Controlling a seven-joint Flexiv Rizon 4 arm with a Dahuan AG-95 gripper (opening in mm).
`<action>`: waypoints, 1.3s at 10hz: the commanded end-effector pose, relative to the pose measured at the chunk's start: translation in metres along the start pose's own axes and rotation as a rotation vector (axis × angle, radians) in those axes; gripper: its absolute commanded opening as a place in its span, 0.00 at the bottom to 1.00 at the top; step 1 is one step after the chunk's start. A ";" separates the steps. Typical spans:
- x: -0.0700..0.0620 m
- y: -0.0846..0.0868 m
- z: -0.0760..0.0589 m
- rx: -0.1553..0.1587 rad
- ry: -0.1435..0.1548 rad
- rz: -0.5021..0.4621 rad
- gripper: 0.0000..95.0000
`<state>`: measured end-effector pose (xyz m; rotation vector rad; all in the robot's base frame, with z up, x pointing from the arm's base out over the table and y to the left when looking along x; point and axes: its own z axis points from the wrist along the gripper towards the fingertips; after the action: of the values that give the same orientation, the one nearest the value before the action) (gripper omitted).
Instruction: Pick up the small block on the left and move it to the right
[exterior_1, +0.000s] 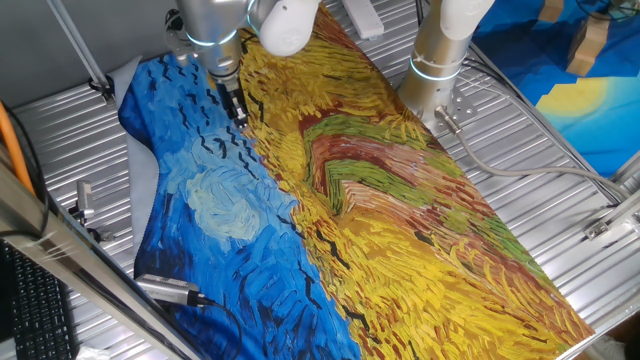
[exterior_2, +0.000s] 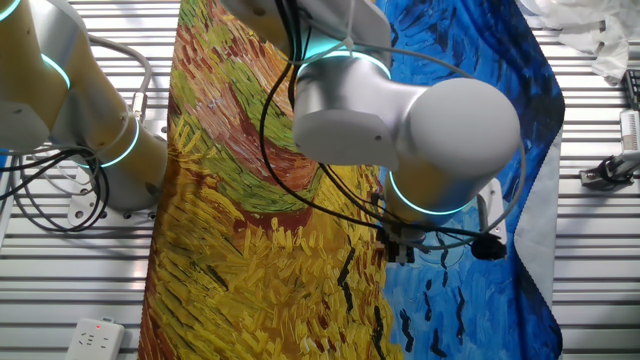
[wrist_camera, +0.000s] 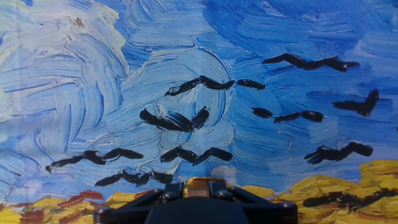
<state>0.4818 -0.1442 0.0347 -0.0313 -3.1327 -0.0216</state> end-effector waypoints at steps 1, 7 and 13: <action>0.000 0.000 0.000 -0.015 -0.010 -0.027 0.20; 0.000 0.000 0.000 -0.049 0.032 -0.030 0.20; 0.000 0.000 0.000 -0.043 0.048 -0.021 0.20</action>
<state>0.4824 -0.1441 0.0344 0.0009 -3.0847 -0.0886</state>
